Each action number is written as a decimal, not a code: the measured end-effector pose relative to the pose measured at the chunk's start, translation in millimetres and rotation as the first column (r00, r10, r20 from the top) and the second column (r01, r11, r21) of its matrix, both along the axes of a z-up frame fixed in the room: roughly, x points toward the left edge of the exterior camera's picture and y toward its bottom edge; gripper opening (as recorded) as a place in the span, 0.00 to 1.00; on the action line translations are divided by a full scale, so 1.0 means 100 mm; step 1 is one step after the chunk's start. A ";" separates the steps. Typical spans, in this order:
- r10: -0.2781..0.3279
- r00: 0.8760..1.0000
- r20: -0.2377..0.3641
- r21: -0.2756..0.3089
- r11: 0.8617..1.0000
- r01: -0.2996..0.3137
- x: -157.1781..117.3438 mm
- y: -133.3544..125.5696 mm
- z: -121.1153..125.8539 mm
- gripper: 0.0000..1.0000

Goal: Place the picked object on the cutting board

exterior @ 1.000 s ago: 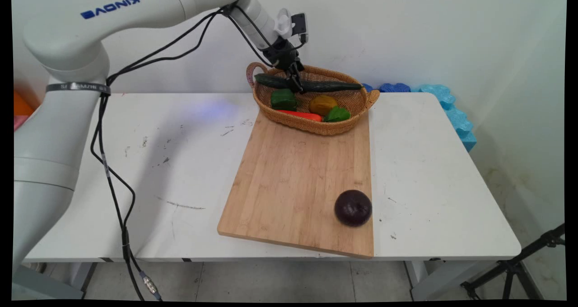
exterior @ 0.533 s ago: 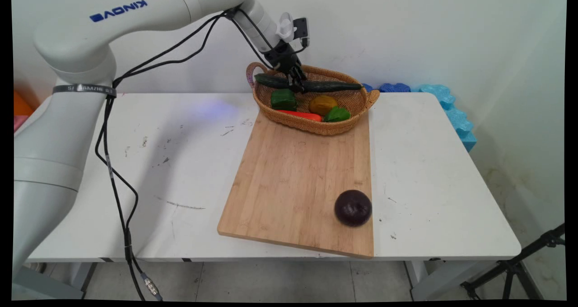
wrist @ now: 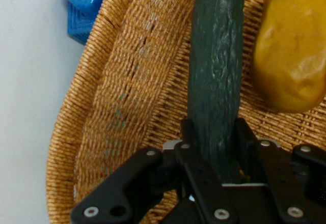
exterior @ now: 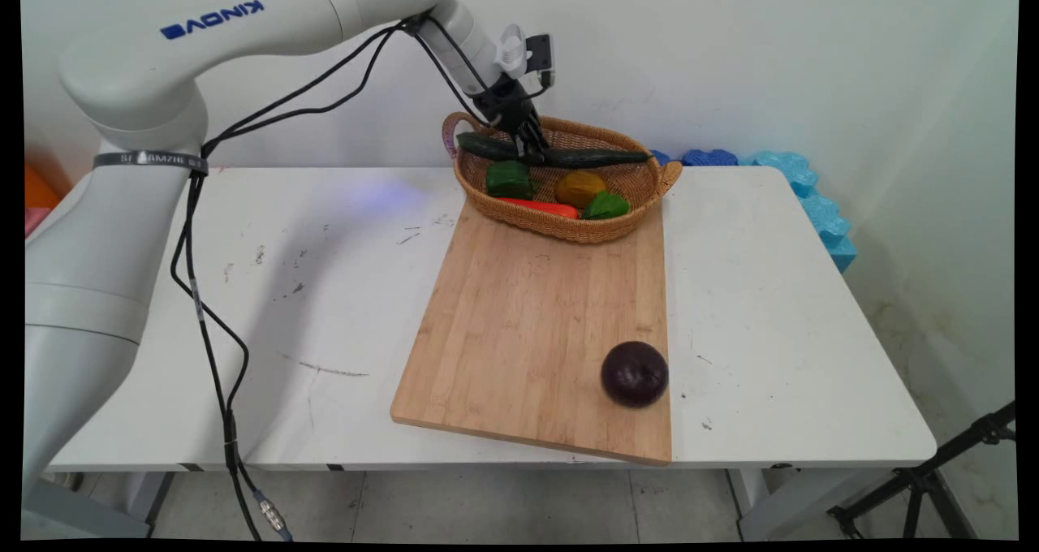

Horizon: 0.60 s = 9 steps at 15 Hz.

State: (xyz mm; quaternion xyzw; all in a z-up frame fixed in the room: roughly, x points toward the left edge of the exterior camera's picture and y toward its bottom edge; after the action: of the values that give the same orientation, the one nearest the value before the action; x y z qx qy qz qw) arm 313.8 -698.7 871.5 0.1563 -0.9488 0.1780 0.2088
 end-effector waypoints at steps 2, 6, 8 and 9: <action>-0.005 1.000 0.001 -0.010 1.000 0.005 0.01 0.01 0.05 0.00; -0.009 1.000 -0.003 -0.033 0.999 0.009 0.05 0.06 0.18 0.00; -0.011 1.000 -0.010 -0.045 0.999 0.011 0.08 0.11 0.28 0.00; -0.011 1.000 -0.013 -0.050 0.999 0.010 0.09 0.14 0.33 0.00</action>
State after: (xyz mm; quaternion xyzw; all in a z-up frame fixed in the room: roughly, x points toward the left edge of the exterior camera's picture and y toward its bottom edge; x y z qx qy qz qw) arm 322.5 -684.5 904.2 0.1472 -0.9435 0.1994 0.2201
